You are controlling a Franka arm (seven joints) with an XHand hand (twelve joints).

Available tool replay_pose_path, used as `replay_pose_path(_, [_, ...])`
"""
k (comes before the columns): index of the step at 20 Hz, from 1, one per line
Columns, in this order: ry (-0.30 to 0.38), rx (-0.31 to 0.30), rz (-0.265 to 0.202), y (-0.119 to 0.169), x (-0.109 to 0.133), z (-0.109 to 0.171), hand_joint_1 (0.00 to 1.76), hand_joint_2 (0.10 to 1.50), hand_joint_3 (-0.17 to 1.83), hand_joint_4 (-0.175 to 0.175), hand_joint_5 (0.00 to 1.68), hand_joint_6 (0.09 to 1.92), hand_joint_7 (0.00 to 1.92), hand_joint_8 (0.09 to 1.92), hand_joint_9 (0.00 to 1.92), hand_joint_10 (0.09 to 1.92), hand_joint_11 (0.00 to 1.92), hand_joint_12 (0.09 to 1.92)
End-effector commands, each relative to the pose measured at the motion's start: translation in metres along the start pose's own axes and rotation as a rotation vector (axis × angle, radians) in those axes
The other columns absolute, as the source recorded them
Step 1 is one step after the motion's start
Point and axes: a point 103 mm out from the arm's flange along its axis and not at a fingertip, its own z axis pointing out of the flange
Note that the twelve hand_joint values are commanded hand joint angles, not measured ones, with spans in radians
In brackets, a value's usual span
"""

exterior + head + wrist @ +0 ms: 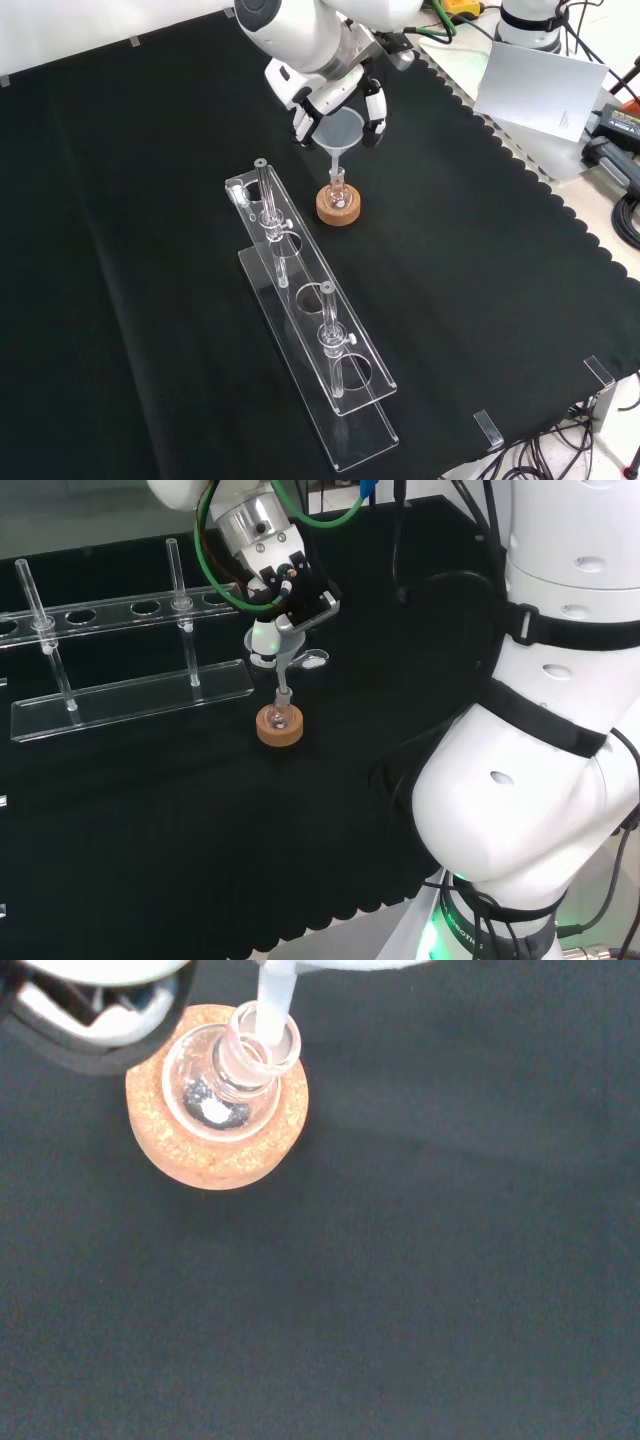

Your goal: Place the funnel on the round-bottom flask.

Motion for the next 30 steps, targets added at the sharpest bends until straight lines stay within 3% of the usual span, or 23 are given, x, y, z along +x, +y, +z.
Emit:
replay_pose_path(1, [0.009,-0.003,-0.004,-0.001,-0.003,0.000,0.94,0.70,0.61,-0.044,0.82,0.88,0.75,0.89,1.14,0.57,0.73,1.14])
replay_pose_path(30, [0.031,-0.001,-0.053,0.011,0.009,0.019,0.94,0.70,0.61,-0.046,0.82,0.88,0.74,0.89,1.15,0.57,0.73,1.14])
